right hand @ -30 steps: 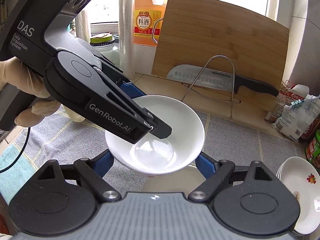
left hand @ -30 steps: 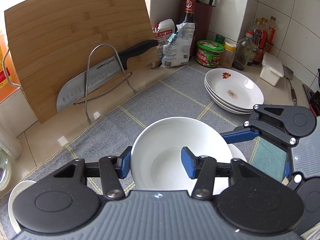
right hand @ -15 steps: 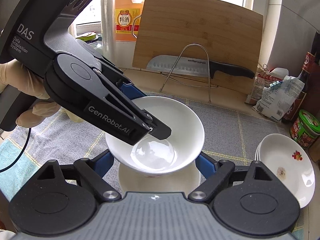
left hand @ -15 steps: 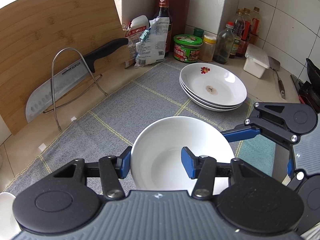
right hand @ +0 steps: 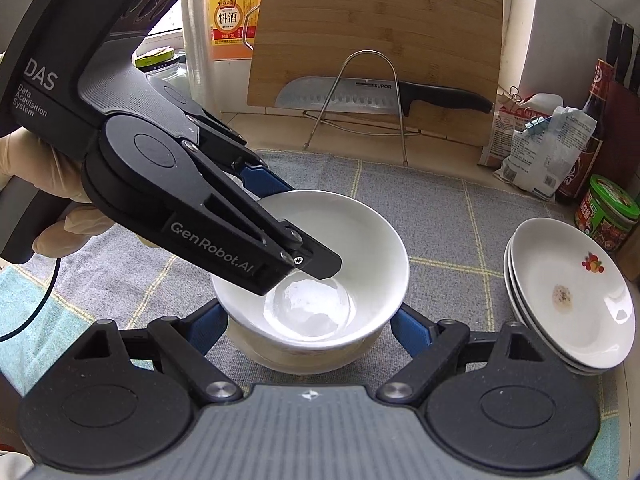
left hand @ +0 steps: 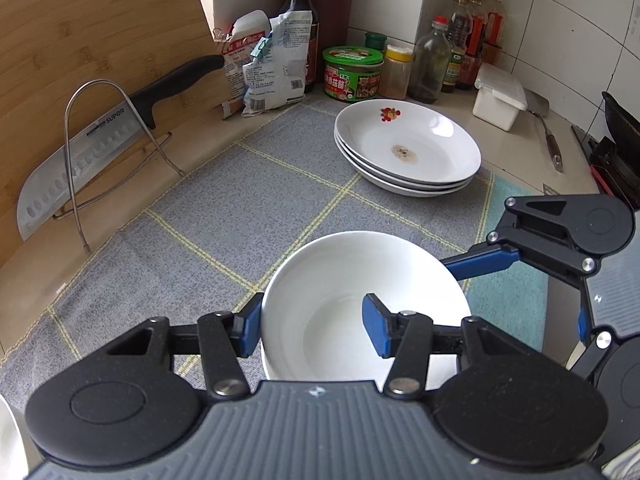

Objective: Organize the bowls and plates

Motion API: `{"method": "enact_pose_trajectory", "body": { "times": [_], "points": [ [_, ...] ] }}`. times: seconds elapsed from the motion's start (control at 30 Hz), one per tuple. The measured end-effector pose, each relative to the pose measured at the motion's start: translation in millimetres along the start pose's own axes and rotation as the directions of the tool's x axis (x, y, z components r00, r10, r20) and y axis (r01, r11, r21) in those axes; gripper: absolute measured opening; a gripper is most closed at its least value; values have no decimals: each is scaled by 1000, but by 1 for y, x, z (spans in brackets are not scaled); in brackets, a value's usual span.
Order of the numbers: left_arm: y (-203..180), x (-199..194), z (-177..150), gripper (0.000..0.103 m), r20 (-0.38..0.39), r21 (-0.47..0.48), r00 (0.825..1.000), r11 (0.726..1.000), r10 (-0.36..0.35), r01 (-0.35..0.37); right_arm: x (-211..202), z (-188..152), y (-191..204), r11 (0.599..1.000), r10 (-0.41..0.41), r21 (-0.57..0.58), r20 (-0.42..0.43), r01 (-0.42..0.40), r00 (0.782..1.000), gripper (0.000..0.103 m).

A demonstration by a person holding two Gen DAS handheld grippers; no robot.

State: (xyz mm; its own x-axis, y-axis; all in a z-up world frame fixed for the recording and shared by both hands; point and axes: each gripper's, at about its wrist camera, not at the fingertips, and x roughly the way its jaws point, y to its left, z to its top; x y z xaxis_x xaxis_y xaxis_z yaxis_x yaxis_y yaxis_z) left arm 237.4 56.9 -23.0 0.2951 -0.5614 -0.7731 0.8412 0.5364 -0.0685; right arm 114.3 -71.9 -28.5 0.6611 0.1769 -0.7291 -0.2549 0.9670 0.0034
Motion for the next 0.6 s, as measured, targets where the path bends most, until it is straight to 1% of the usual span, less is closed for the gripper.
{"method": "enact_pose_trajectory", "body": {
  "times": [0.53, 0.6],
  "points": [
    [0, 1, -3, 51, 6, -1, 1000, 1000, -3, 3, 8, -3, -2, 1000, 21, 9, -23, -21, 1000, 91],
    [1, 1, -3, 53, 9, -2, 1000, 1000, 1, -1, 9, -3, -1, 1000, 21, 4, -30, -21, 999, 91]
  ]
}}
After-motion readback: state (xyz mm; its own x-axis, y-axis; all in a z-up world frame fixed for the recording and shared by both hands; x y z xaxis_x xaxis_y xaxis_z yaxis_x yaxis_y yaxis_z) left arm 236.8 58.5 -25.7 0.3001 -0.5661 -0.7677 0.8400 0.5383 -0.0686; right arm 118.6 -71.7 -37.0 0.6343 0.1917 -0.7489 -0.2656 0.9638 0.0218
